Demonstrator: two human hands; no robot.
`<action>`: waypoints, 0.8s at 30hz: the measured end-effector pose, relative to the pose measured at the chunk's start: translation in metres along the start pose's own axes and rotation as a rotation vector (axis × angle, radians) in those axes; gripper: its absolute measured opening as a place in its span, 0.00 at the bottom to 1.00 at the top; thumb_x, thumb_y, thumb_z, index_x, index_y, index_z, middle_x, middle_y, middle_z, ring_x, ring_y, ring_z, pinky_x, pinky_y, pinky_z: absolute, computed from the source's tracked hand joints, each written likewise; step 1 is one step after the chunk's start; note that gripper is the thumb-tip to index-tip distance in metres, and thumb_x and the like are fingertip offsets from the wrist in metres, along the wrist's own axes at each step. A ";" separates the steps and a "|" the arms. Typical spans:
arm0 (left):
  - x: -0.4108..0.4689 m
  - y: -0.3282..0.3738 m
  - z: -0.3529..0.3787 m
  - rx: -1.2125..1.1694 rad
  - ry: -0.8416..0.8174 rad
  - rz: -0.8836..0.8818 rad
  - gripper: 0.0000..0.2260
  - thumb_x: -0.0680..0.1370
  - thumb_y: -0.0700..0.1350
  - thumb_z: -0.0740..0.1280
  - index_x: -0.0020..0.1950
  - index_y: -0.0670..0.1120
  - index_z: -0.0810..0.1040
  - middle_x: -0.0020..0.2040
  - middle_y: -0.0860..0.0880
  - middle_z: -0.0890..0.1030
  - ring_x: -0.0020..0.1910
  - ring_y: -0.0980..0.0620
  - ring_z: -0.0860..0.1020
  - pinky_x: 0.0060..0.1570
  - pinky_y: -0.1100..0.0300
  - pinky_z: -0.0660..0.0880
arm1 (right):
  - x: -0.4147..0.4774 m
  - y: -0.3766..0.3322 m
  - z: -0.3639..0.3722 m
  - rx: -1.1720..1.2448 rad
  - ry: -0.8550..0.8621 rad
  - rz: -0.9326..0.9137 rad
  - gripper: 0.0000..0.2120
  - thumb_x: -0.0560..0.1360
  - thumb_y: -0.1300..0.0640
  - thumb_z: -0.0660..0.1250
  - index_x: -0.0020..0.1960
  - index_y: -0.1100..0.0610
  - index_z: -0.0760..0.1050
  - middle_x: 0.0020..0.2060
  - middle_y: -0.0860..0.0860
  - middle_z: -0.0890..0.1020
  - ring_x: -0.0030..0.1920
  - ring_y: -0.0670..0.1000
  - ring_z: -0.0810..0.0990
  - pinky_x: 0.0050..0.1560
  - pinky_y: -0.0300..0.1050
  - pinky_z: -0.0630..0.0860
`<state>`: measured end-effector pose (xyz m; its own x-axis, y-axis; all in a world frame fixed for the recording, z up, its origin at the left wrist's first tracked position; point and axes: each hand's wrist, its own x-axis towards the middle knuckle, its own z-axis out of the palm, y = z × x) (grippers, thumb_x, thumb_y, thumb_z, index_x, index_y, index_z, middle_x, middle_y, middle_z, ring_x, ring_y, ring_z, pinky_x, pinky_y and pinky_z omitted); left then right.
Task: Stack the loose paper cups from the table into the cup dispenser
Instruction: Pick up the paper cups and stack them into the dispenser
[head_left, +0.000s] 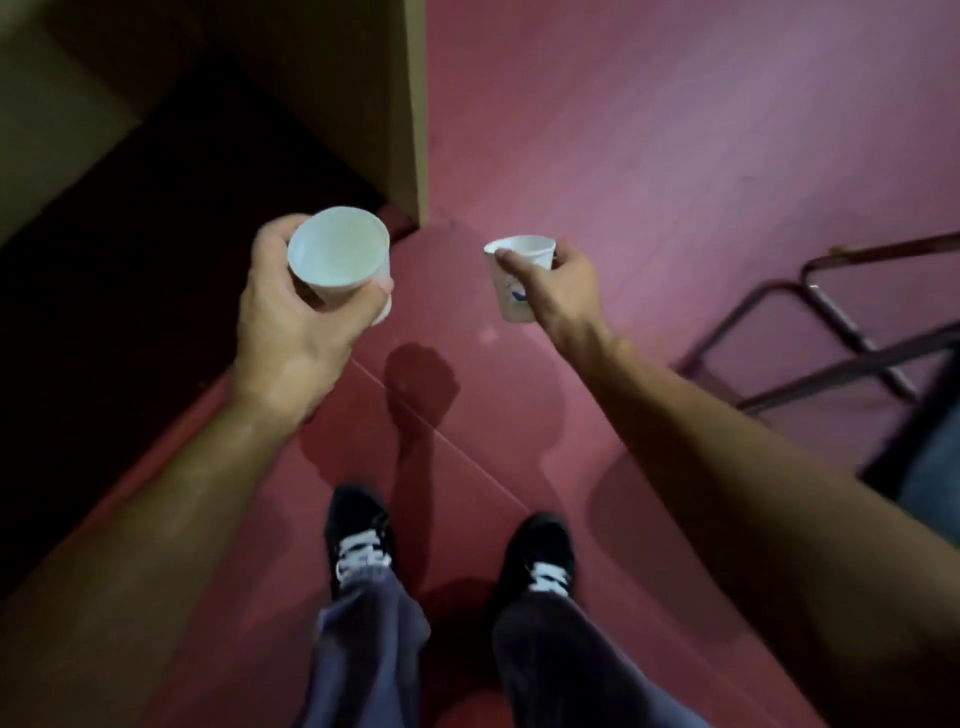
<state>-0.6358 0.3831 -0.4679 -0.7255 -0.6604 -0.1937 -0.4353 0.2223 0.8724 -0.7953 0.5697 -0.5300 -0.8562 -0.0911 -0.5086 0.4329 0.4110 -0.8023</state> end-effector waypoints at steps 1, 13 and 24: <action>-0.020 0.027 -0.014 -0.026 0.009 -0.015 0.30 0.70 0.54 0.81 0.67 0.52 0.72 0.60 0.57 0.80 0.57 0.59 0.80 0.59 0.59 0.79 | -0.039 -0.022 -0.016 -0.014 -0.007 -0.027 0.17 0.73 0.54 0.79 0.58 0.61 0.81 0.42 0.50 0.86 0.32 0.37 0.82 0.33 0.34 0.76; -0.183 0.289 -0.348 -0.160 0.201 0.135 0.38 0.62 0.62 0.80 0.69 0.63 0.72 0.63 0.62 0.81 0.60 0.62 0.81 0.57 0.66 0.76 | -0.450 -0.389 -0.014 -0.127 -0.147 -0.476 0.20 0.62 0.49 0.85 0.51 0.46 0.83 0.42 0.50 0.87 0.43 0.51 0.84 0.47 0.50 0.82; -0.292 0.219 -0.698 -0.145 0.559 0.016 0.41 0.64 0.79 0.70 0.73 0.65 0.66 0.66 0.64 0.77 0.63 0.60 0.77 0.57 0.60 0.78 | -0.675 -0.492 0.233 -0.095 -0.479 -0.732 0.22 0.66 0.44 0.83 0.56 0.42 0.81 0.53 0.43 0.86 0.50 0.47 0.85 0.47 0.37 0.79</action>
<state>-0.1474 0.1235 0.0929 -0.3222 -0.9452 0.0528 -0.3204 0.1613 0.9334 -0.3650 0.2179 0.1350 -0.6899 -0.7232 0.0304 -0.2221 0.1716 -0.9598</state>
